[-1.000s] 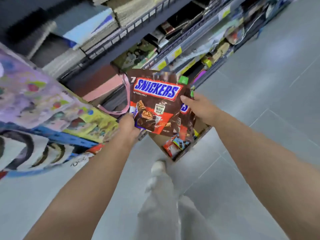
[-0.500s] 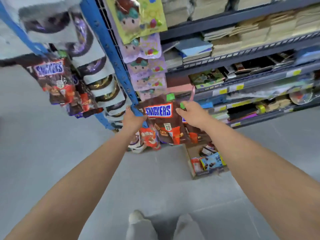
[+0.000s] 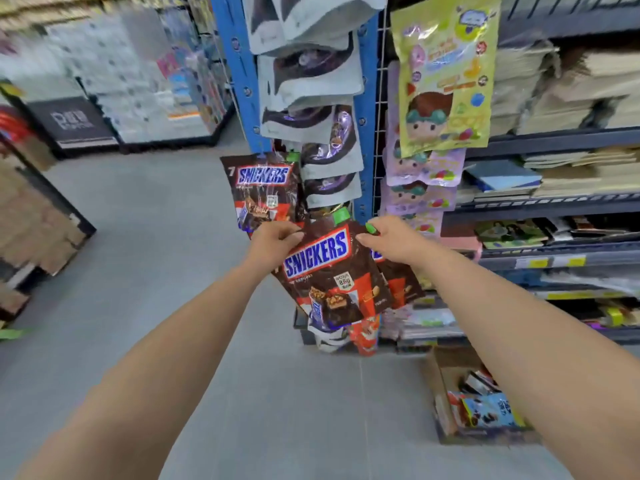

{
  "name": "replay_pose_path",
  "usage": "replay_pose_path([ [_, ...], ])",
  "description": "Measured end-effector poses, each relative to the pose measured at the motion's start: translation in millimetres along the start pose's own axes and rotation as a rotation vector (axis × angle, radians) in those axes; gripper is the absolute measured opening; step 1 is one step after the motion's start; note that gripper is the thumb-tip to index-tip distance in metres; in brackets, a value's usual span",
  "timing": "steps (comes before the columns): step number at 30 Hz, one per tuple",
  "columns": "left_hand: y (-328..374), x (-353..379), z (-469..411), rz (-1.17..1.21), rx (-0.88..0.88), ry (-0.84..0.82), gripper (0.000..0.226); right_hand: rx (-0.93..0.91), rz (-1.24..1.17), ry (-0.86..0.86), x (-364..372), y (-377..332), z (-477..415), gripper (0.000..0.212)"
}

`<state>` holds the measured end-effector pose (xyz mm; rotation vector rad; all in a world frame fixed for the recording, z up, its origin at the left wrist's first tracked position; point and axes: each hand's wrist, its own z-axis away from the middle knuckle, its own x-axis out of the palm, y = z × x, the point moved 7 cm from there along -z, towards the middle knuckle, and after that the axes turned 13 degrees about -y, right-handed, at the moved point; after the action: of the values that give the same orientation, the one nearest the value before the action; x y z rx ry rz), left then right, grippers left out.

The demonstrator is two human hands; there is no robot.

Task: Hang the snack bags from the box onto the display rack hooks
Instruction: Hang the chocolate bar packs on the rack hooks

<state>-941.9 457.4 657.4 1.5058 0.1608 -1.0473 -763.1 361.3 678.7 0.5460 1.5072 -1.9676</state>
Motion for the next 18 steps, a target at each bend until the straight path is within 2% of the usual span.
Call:
replay_pose_path([
  [6, -23, -62, -19, -0.012, -0.012, 0.128, 0.006, -0.023, -0.040, 0.022, 10, -49, -40, 0.040],
  [10, -21, -101, -38, -0.025, 0.018, 0.297, 0.003, -0.055, -0.033, 0.109, 3, -76, -66, 0.020],
  [13, -12, -126, -58, -0.089, 0.079, 0.349, 0.004, -0.107, -0.019, 0.278, -11, -92, -81, 0.017],
  [16, -1, -152, -81, -0.111, 0.120, 0.423, 0.009, -0.134, -0.011, 0.523, -34, -107, -91, 0.027],
  [18, 3, -174, -100, -0.091, 0.100, 0.482, 0.014, -0.159, 0.041, 0.694, -56, -117, -98, 0.021],
])
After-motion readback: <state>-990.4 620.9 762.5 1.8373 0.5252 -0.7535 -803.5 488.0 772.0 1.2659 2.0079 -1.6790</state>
